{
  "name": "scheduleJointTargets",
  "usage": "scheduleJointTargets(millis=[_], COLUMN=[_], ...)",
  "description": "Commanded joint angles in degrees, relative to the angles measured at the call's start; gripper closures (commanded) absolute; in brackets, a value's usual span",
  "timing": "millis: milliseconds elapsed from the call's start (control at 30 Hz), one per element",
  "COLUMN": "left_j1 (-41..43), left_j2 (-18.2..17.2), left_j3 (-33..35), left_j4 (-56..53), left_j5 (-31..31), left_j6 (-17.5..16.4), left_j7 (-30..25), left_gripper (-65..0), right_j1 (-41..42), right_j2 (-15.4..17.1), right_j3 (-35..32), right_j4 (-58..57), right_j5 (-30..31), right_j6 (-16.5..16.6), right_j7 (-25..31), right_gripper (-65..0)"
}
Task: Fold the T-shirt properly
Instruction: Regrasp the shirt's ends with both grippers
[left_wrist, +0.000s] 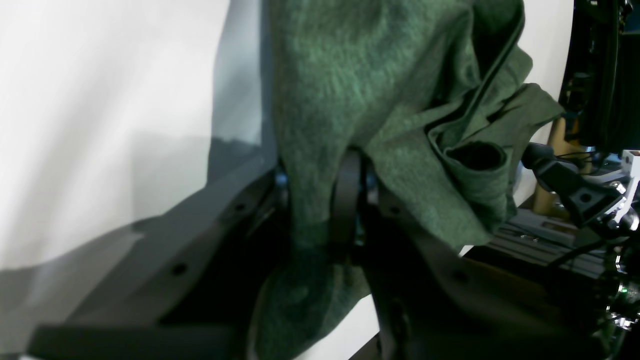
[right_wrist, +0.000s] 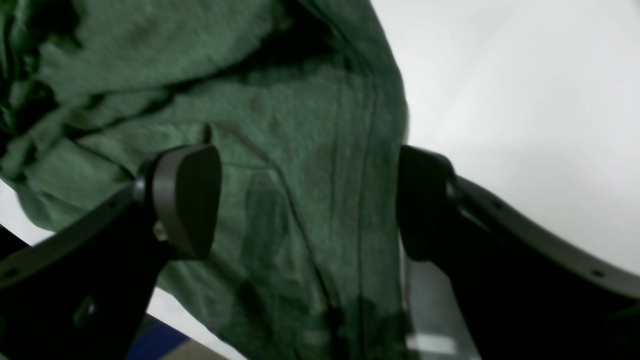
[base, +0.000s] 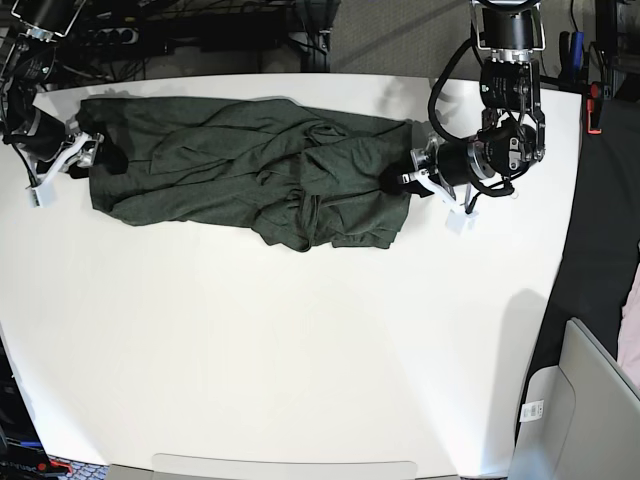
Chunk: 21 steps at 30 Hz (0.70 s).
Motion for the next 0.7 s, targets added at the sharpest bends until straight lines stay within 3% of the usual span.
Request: scheduleJointTargets(millis=[0,267,400,500,567,667], left_j1=[-0.60,-0.60,-0.60,-0.60,-0.60,-0.60], left_j2=[-0.41,-0.23,-0.14,-0.14,-0.14,-0.14], left_j3=[0.05,-0.04,-0.04,-0.31,-0.31,-0.31], left_j4=[0.68,0.68,0.68,0.68,0.68,0.68], left_j5=[0.26,0.26,0.17,0.17,0.17,0.17], left_j6=[0.15,0.15,0.15,0.15,0.15,0.15], left_j7=[0.52,0.52,0.52,0.52,0.52,0.52], left_gripper=[-1.7,-1.7,-1.7,-1.7,-1.7,-1.7], right_j1=[0.07,1.12,0.95,0.86,0.77,0.77], right_j2=[0.03,-5.95,-8.33,-8.33,-8.24,-8.06], right_j3=[0.06,0.06,0.15,0.15,0.15,0.15], right_j4=[-0.35,0.00,0.09,0.09,0.09,0.09], right_j5=[-1.54,-1.18,-1.10,-0.92,0.40,3.21], right_j6=[-0.49,-0.49,-0.49,-0.49,-0.49,-0.49], right_j7=[-1.90,-8.89,-8.89,-8.89,-8.89,-8.89], right_gripper=[-53.4,-53.4,-53.4,-53.2,-49.8,-39.2])
